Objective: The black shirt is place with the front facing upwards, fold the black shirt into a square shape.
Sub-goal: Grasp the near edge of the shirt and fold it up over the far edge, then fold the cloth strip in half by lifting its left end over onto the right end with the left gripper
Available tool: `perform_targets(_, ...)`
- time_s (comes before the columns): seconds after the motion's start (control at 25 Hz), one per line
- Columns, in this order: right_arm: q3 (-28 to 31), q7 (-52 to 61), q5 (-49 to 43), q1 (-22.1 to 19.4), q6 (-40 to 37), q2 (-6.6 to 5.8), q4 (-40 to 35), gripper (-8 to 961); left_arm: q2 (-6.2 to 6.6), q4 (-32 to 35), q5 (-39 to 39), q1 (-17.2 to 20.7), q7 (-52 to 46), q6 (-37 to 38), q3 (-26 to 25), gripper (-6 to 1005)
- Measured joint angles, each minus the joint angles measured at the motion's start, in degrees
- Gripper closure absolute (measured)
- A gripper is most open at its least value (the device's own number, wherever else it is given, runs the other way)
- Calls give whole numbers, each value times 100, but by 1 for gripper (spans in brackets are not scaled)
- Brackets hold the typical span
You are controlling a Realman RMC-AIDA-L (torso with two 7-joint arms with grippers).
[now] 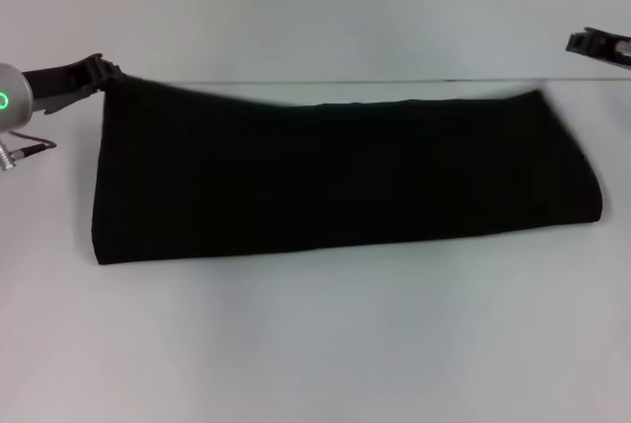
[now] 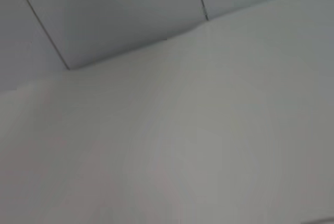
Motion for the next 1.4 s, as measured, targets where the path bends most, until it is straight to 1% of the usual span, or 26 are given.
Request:
perform_targets(0.12, -14, 124, -141, -7, 13, -264, 139, 884, 41, -45, -31, 42, -68, -55, -32, 830)
perform_targets(0.16, -8, 144, -149, -49, -25, -317, 79, 879, 38, 25, -53, 105, -90, -14, -52, 828)
perform_targets(0.24, 26, 320, -143, -264, -395, -440, -278, 650, -17, 331, -90, 306, -175, 199, -78, 825)
perform_targets(0.28, 50, 447, -126, -392, -668, -473, -494, 610, -107, 815, -139, 589, -266, 652, -89, 823)
perform_targets(0.32, 97, 641, -109, -600, -1042, -505, -801, 570, -107, 815, -139, 589, -266, 652, -89, 821)
perform_targets(0.36, 142, 773, -80, -759, -1387, -498, -1050, 531, -142, 1013, -178, 714, -282, 852, -111, 820)
perform_targets(0.4, 223, 857, 25, -973, -1787, -465, -1309, 491, -159, 1162, -284, 843, -277, 1120, -145, 818)
perform_targets(0.44, 286, 881, 120, -1133, -2112, -412, -1484, 451, -165, 1302, -457, 1008, -228, 1476, -207, 773)
perform_targets(0.48, 346, 794, 362, -1346, -2474, -332, -1655, 411, -167, 1352, -666, 1149, -136, 1876, -258, 728)
perform_targets(0.56, 444, 470, 858, -1736, -3020, -169, -1815, 325, -131, 1337, -1030, 1408, 12, 2670, -371, 638)
perform_targets(0.6, 522, 176, 1213, -1953, -3344, -74, -1822, 282, -103, 1276, -1144, 1505, 41, 3031, -436, 593)
perform_targets(0.64, 594, -79, 1498, -2125, -3619, 7, -1784, 239, -74, 1184, -1226, 1635, 48, 3463, -545, 515)
perform_targets(0.68, 654, -283, 1739, -2250, -3806, 67, -1720, 196, -69, 1128, -1249, 1711, 34, 3681, -609, 436)
perform_targets(0.72, 725, -486, 1955, -2383, -3988, 131, -1622, 180, -73, 1081, -1256, 1804, -24, 3917, -689, 358)
perform_targets(0.8, 840, -759, 2262, -2559, -4252, 221, -1430, 149, -105, 979, -1252, 1972, -203, 4202, -805, 266)
perform_targets(0.92, 1017, -1100, 2458, -2648, -4492, 302, -1126, 102, -133, 754, -1224, 2135, -424, 4281, -894, 128)
perform_targets(0.96, 1080, -1213, 2484, -2645, -4526, 321, -1020, 86, -133, 754, -1224, 2135, -424, 4281, -894, 113)
perform_targets(1.04, 1133, -1324, 2487, -2606, -4522, 327, -916, 54, -166, 364, -1189, 2289, -724, 3982, -991, 82)
perform_targets(1.12, 1147, -1396, 2476, -2543, -4513, 312, -830, 23, -191, 279, -1189, 2306, -765, 3836, -1000, 51)
perform_targets(1.2, 1139, -1454, 2470, -2491, -4501, 298, -762, 23, -266, 207, -1251, 2302, -721, 3671, -1011, 51)
perform_targets(1.28, 1140, -1523, 2470, -2465, -4475, 311, -740, 23, -358, 182, -1326, 2259, -642, 3551, -1017, 51)
perform_targets(1.4, 1117, -1560, 2469, -2423, -4425, 324, -693, 23, -464, 171, -1328, 2090, -594, 3271, -979, 51)
